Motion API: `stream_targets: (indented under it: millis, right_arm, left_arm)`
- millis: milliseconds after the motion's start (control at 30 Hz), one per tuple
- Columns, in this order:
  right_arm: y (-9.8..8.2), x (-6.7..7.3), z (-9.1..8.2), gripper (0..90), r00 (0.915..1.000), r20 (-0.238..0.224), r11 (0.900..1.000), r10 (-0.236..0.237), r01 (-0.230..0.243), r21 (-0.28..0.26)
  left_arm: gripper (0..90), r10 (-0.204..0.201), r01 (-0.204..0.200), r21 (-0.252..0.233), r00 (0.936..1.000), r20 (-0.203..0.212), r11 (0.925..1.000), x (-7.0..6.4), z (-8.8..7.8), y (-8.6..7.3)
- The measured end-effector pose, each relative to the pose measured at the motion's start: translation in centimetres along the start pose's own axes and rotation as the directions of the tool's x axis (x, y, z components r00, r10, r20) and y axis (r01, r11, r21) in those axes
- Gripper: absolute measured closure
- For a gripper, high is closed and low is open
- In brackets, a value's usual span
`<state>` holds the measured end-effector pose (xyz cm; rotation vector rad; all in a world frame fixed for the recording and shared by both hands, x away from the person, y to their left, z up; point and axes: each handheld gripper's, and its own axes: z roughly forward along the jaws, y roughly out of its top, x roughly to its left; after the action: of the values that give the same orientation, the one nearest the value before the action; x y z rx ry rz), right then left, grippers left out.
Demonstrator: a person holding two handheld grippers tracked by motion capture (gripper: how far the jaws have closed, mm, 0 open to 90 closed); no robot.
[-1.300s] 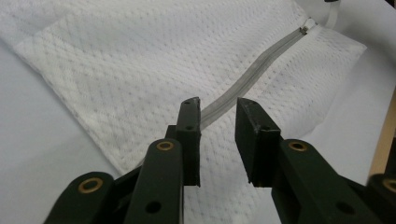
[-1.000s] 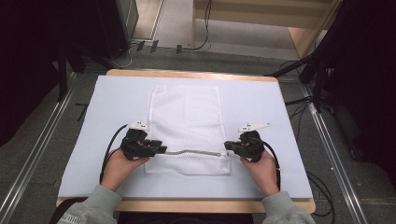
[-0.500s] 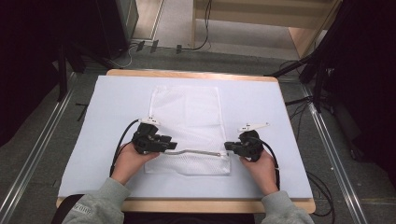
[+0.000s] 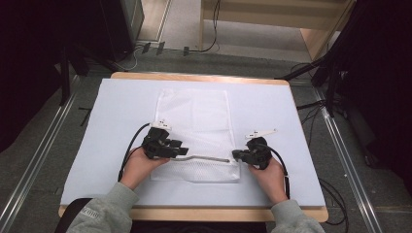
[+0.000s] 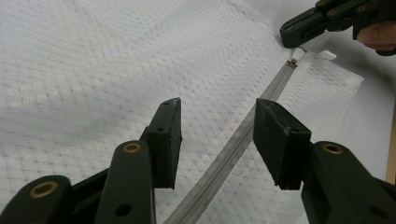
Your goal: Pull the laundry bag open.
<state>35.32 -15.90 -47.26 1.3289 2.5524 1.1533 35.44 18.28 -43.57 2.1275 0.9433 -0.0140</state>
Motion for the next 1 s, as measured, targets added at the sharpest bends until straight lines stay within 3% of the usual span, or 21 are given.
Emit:
stream_targets:
  millis: [767, 1000]
  right_arm:
    - [-1.3, 1.0, -1.2, 90.0, 0.9973, -0.073, 1.0, 0.013, -0.012, 0.006]
    - [-1.3, 1.9, -0.7, 90.0, 0.9976, -0.067, 0.999, -0.019, 0.02, 0.024]
  left_arm:
    - [48.3, 0.035, -0.036, 0.018, 0.9989, 0.031, 0.9992, -0.9, 1.2, 0.3]
    - [48.4, 0.046, -0.048, 0.029, 0.9981, 0.041, 0.9984, -1.4, 1.8, 0.4]
